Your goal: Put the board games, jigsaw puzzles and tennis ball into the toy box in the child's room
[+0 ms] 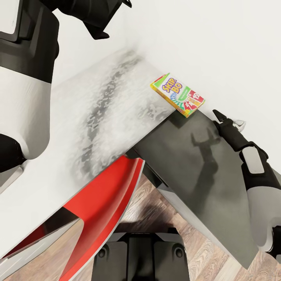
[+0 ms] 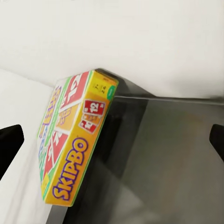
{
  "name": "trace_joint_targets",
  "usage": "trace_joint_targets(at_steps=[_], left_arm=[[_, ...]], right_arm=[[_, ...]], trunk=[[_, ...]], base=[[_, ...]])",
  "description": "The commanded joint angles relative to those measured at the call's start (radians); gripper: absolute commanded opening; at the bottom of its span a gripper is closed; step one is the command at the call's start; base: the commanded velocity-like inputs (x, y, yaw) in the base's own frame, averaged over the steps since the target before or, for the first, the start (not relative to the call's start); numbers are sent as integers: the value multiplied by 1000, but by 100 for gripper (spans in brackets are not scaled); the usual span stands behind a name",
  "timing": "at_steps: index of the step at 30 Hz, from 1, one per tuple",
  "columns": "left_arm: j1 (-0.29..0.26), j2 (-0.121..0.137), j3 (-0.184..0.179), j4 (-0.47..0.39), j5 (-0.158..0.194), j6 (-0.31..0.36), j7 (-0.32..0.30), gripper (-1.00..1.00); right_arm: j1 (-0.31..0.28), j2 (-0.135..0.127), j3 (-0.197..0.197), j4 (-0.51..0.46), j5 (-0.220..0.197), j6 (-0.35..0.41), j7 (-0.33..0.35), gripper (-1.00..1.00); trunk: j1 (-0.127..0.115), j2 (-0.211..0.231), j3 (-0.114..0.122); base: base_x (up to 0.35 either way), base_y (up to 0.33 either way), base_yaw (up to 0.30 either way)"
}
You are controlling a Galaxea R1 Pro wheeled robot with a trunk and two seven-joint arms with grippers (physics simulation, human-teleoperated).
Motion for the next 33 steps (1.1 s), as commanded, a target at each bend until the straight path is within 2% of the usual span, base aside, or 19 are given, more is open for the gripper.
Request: trace_joint_targets(at_steps=[1, 9, 22, 33], left_arm=[[-1, -1, 0, 0, 7, 1, 8, 100], [2, -4, 0, 0, 7, 2, 8, 100], [11, -4, 0, -2, 6, 2, 8, 100], [13, -4, 0, -2, 6, 2, 8, 100]], right_arm=[[-2, 1, -2, 2, -8, 7, 1, 100], [-6, 4, -2, 10, -7, 3, 0, 100], [-11, 3, -2, 29, -12, 1, -1, 100], [-15, 2, -3, 33, -14, 0, -1, 100]], trunk=[[1, -2, -1], [1, -2, -1], [1, -2, -1], [1, -2, -1]], base=[[0, 0, 0], [0, 0, 39], [0, 0, 163], [0, 0, 45]])
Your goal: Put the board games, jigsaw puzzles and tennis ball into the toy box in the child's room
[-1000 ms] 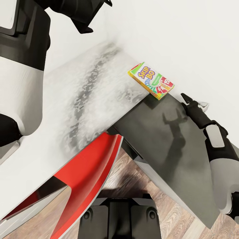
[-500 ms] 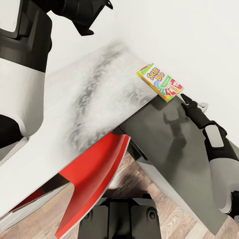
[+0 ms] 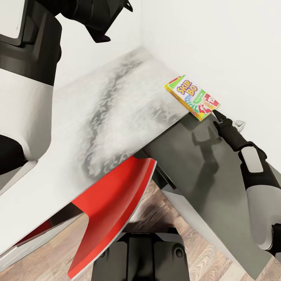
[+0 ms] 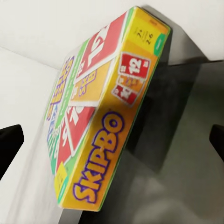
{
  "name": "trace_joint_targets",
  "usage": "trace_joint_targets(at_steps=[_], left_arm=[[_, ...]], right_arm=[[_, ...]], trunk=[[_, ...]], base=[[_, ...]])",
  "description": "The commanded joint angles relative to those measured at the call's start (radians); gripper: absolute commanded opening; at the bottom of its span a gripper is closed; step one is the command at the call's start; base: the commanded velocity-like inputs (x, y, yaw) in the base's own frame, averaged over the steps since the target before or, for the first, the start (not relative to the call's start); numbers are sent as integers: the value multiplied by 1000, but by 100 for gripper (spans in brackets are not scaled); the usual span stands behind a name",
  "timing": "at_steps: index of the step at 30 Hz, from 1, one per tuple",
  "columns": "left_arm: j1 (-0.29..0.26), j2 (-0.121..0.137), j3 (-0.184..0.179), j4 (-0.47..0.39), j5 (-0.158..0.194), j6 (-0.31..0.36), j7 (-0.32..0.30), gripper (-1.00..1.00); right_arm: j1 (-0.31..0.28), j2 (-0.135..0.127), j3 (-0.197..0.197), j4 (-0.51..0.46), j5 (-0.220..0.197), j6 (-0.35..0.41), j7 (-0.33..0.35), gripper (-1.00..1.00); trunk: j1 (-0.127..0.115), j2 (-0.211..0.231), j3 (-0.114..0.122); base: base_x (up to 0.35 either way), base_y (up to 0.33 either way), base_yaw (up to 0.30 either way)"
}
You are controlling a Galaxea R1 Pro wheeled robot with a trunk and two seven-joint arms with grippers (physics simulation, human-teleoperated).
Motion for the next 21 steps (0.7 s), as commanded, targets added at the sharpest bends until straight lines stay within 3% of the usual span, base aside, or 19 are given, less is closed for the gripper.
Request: trace_joint_targets(at_steps=[1, 21], left_arm=[[-1, 0, 0, 0, 7, 1, 8, 100], [1, 0, 0, -23, 5, 1, 8, 100]], right_arm=[[-1, 0, -2, 0, -8, 9, 1, 100], [-16, -6, -2, 1, -8, 8, 1, 100]], trunk=[[1, -2, -1], [1, -2, -1]], base=[[0, 0, 19], [0, 0, 6]])
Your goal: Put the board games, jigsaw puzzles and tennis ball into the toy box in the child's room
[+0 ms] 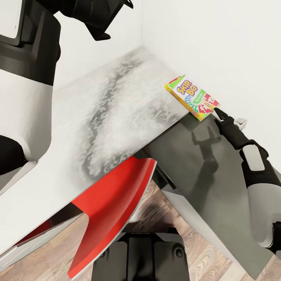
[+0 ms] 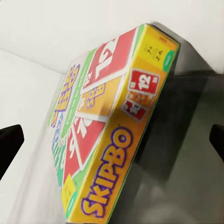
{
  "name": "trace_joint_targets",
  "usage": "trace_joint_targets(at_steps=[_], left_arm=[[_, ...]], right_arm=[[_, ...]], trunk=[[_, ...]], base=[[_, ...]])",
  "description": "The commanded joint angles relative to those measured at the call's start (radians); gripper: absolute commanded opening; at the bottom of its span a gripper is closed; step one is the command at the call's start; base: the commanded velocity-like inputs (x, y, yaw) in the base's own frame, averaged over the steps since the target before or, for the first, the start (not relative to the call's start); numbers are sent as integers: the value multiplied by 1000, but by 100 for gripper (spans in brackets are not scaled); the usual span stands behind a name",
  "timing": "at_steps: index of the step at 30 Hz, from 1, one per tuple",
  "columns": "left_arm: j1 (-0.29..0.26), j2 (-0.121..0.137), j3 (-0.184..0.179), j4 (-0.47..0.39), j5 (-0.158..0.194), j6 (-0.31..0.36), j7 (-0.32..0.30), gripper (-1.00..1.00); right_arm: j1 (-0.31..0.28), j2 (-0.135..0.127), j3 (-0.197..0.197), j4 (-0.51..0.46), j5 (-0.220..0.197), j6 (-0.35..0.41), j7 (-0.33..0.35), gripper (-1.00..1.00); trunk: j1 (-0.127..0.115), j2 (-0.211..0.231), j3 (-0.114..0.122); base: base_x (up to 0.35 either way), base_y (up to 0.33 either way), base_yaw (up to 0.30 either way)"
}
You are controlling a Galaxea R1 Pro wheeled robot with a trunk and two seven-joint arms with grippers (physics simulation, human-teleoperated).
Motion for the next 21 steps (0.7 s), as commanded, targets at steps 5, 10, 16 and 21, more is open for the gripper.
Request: trace_joint_targets(at_steps=[5, 10, 16, 21], left_arm=[[1, 0, 0, -4, 6, 1, 8, 100], [3, 0, 0, -6, 6, 1, 8, 100], [4, 0, 0, -8, 5, 1, 8, 100], [5, -1, 0, -8, 5, 1, 8, 100]], right_arm=[[-2, -1, -2, 0, -7, 9, 1, 100], [-6, -1, -3, 0, -7, 8, 1, 100], [-15, -1, -3, 7, -6, 3, 0, 100], [-24, -1, -3, 21, -6, -4, -3, 100]], trunk=[[1, -2, -1], [1, -2, -1], [1, -2, -1], [1, -2, -1]], base=[[0, 0, 0], [0, 0, 0], [0, 0, 0], [0, 0, 0]])
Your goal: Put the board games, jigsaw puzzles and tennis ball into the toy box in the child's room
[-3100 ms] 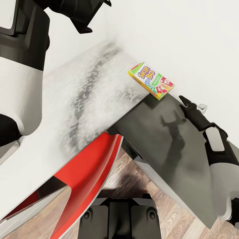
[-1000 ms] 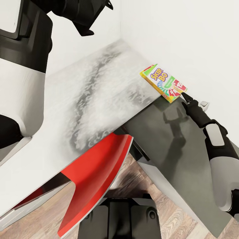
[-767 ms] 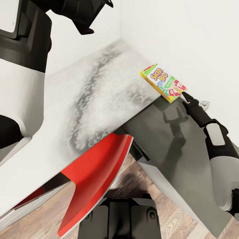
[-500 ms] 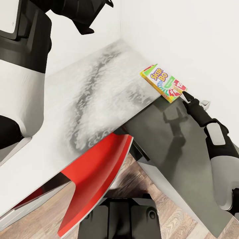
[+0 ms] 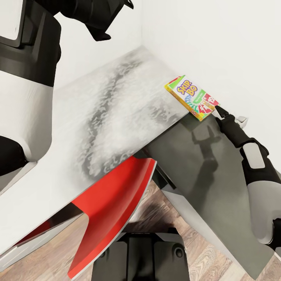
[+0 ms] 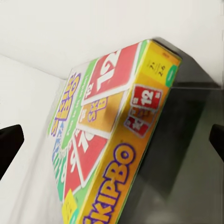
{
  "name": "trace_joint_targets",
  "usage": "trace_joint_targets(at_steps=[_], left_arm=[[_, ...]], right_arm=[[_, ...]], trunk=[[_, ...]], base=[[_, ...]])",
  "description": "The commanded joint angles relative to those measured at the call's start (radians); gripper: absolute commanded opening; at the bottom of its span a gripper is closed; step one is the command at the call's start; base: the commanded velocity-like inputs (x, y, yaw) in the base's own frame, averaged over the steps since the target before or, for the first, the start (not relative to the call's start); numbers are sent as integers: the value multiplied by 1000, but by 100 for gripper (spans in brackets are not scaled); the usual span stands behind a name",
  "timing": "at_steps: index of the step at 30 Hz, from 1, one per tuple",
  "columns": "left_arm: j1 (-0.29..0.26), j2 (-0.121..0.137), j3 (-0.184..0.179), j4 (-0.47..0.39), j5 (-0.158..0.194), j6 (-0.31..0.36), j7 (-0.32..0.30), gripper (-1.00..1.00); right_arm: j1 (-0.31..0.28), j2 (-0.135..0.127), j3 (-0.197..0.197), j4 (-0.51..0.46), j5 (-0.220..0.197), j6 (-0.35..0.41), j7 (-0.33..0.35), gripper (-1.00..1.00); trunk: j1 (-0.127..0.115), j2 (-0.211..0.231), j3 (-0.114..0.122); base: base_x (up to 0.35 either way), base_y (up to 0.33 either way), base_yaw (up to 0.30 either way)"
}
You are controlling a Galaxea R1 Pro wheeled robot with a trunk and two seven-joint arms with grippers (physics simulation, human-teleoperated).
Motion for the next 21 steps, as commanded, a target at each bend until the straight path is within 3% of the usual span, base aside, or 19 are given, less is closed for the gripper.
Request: trace_joint_targets(at_steps=[1, 10, 21], left_arm=[[-1, 0, 0, 0, 7, 1, 8, 100], [0, 0, 0, -1, 6, 1, 8, 100], [3, -1, 0, -1, 8, 1, 8, 100]], right_arm=[[-1, 0, -2, 0, -8, 9, 1, 100], [-9, -1, -2, 16, -9, 2, -2, 100], [-11, 1, -26, 23, -8, 0, -5, 100]], trunk=[[1, -2, -1], [1, -2, -1], [1, -2, -1]], base=[[0, 0, 0], [0, 0, 13], [0, 0, 148]])
